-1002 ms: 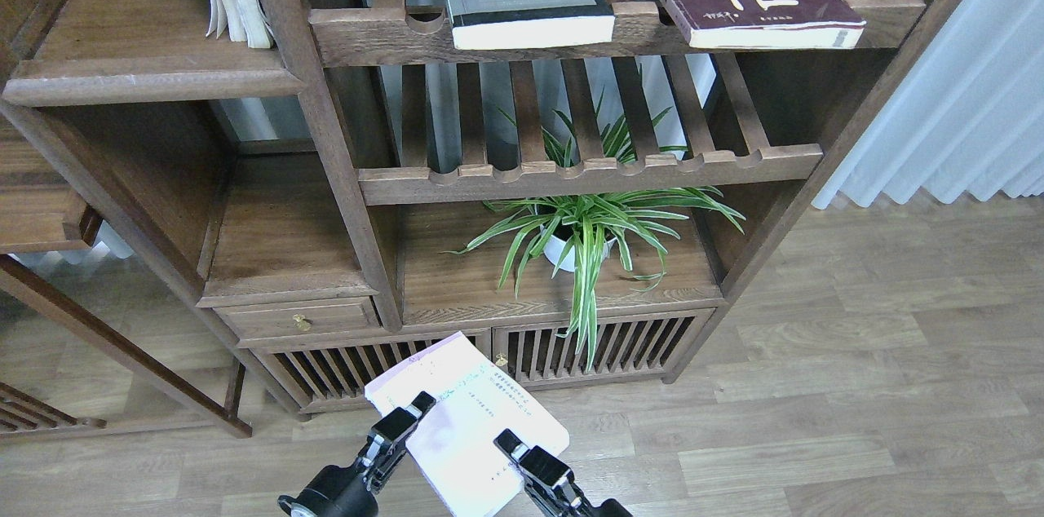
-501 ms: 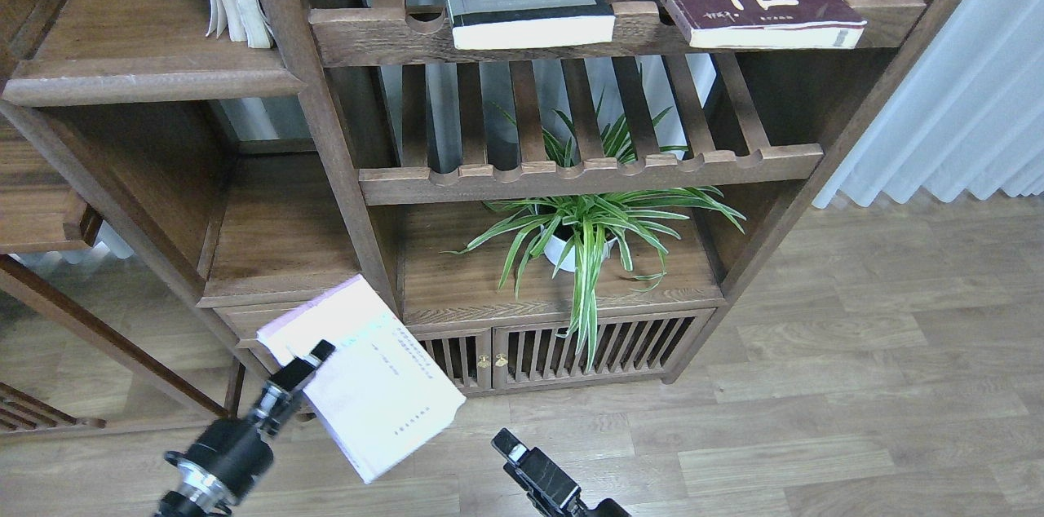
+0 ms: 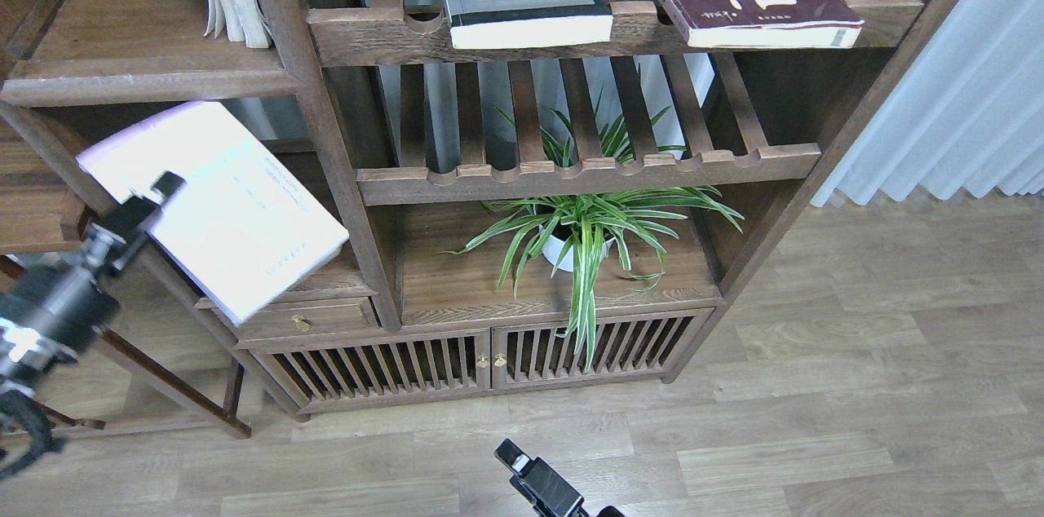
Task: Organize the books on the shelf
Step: 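Carry the white book with the left gripper onto the shelf beside the robot's left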
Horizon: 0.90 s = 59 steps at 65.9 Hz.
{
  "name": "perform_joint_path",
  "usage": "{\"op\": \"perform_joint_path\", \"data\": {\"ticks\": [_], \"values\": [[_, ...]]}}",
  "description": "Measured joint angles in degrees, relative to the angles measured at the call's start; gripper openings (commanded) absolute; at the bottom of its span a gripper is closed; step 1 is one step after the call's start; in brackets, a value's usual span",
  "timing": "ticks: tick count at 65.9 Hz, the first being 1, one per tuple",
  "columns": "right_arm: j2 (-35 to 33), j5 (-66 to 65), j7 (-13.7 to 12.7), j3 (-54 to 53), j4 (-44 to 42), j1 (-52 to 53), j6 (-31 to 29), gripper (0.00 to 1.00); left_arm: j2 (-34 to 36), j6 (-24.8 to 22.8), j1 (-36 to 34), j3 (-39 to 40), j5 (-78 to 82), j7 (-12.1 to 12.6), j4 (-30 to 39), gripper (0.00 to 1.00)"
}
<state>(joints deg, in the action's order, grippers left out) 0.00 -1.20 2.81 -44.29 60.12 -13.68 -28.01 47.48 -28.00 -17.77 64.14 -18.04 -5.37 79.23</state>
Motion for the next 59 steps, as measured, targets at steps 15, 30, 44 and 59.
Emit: {"op": "perform_joint_path", "data": {"ticks": [15, 30, 44, 59], "values": [[0.0, 0.0, 0.0, 0.0, -0.1, 0.1, 0.0, 1.00, 4.5, 0.0, -8.7, 1.4, -1.0, 0.8, -2.4, 0.07], [0.0, 0.0, 0.0, 0.1, -0.4, 0.1, 0.0, 1.00, 3.3, 0.0, -18.5, 0.5, 1.5, 3.6, -5.9, 0.07], [0.0, 0.1, 0.0, 0.0, -0.4, 0.2, 0.0, 1.00, 1.5, 0.0, -26.7, 2.0, 17.4, 7.2, -13.6, 0.07], [0.0, 0.2, 0.1, -0.5, -0.3, 0.5, 0.0, 1.00, 0.3, 0.0, -32.3, 3.9, 31.6, 7.9, -18.3, 0.07]]}}
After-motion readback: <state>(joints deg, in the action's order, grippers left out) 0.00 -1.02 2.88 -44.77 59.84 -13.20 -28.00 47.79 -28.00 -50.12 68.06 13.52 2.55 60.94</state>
